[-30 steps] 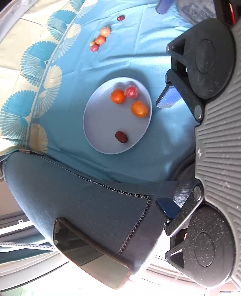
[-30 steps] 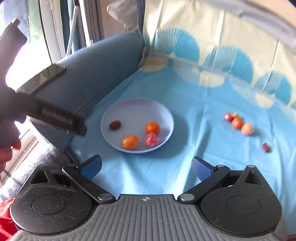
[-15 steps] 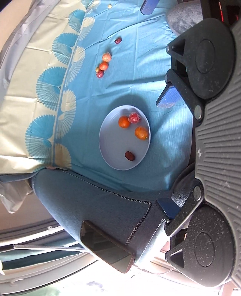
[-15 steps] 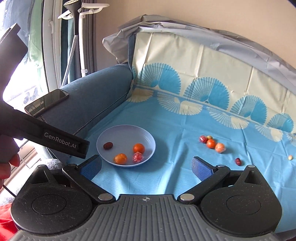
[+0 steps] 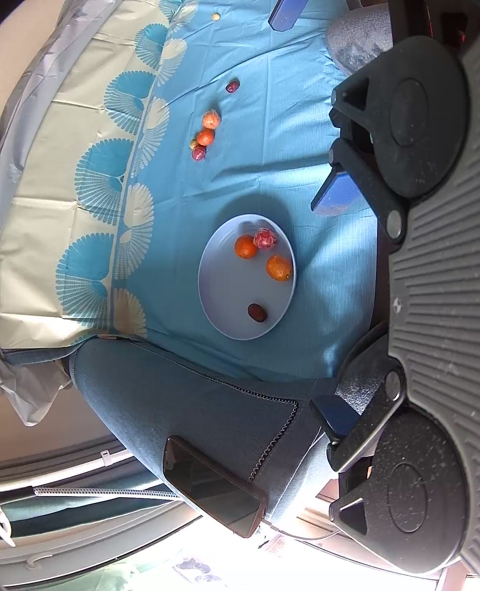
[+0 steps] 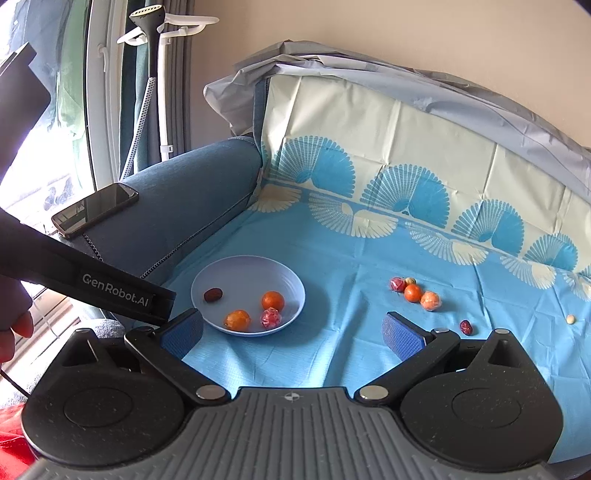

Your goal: Organize fruits

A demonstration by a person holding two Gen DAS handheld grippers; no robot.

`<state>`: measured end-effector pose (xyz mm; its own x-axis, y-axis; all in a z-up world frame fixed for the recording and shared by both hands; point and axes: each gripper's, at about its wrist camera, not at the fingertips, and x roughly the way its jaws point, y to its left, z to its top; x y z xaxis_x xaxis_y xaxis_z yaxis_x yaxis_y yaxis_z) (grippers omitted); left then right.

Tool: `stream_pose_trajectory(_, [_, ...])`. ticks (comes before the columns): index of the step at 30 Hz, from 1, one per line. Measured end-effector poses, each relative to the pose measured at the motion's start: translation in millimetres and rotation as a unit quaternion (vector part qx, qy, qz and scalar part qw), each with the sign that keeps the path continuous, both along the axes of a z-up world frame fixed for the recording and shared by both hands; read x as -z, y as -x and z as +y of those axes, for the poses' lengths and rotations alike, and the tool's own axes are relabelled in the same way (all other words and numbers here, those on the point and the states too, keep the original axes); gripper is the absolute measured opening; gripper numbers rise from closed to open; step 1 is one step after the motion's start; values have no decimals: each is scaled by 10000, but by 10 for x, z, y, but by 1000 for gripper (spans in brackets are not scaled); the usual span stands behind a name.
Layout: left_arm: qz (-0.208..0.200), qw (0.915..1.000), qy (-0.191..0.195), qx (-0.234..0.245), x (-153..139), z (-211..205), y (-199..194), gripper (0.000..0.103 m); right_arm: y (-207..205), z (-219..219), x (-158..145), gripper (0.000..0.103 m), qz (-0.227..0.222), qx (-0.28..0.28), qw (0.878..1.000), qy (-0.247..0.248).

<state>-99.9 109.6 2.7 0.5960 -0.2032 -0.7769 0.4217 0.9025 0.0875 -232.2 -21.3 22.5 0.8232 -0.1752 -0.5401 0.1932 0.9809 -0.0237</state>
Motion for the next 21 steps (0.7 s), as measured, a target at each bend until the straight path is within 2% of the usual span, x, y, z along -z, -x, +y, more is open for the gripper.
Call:
stream_pose_trajectory(11, [107, 9999, -57, 10, 56, 0, -55, 103, -90, 28, 53, 102, 116, -79, 9999, 17])
stream_pose_trajectory(21, [204, 9995, -257, -8, 123, -110, -90, 103, -141, -63, 153, 102, 200, -44, 9996, -195])
